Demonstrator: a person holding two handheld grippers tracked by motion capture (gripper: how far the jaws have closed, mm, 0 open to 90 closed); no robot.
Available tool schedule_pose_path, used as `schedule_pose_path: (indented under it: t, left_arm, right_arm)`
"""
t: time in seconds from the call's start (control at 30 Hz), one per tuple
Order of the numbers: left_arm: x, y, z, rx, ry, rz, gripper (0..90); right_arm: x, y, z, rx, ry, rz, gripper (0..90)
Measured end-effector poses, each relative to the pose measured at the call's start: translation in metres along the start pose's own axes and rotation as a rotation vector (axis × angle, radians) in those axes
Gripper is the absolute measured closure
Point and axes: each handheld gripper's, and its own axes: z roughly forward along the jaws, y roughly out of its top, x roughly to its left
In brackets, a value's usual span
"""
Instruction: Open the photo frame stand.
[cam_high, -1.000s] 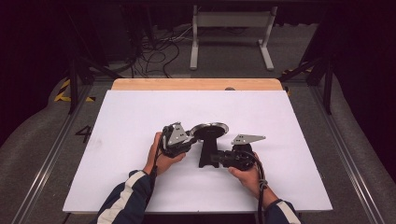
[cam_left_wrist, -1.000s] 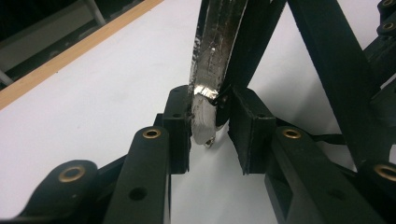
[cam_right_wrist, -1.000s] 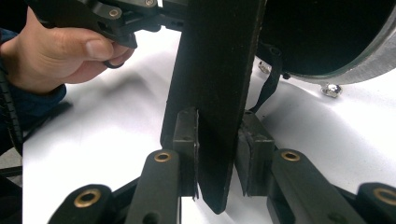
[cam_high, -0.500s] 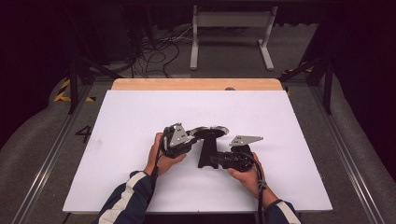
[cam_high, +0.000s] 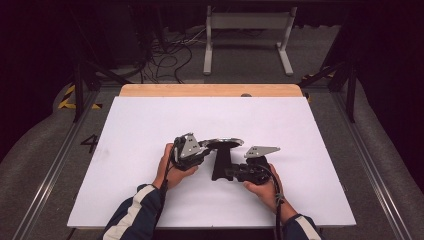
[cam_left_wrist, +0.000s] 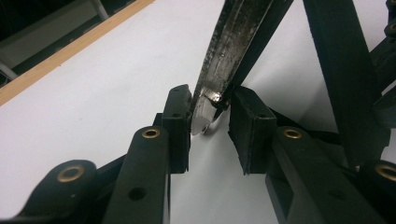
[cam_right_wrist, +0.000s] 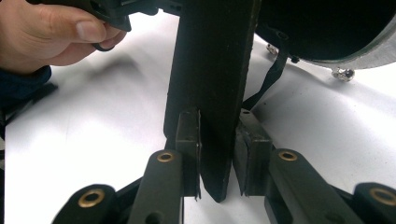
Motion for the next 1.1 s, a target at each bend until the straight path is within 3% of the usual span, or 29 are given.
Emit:
schedule_pose_path:
  t: [0.23, 0.57, 0.7, 0.77, 1.1]
  left_arm:
    - [0.000, -0.001, -0.002, -0.005, 0.008, -0.010, 69.5]
    - [0.003, -0.002, -0.017, -0.018, -0.005, -0.014, 67.0]
    - [0.001, -0.007, -0.031, -0.020, -0.010, 0.006, 64.8]
    - [0.000, -0.012, -0.042, -0.031, -0.033, -0.002, 64.2]
    - [0.002, -0.035, -0.079, -0.002, -0.054, -0.027, 58.4]
  right_arm:
    - [0.002, -0.001, -0.002, 0.002, -0.020, -0.007, 74.8]
    - [0.002, -0.001, -0.003, 0.006, -0.032, -0.021, 74.8]
    - [0.002, -0.002, -0.005, 0.004, -0.039, -0.022, 76.3]
    - [0.002, -0.003, -0.007, 0.003, -0.045, -0.026, 78.1]
    - [0.003, -0.006, -0.020, -0.006, -0.054, -0.055, 83.3]
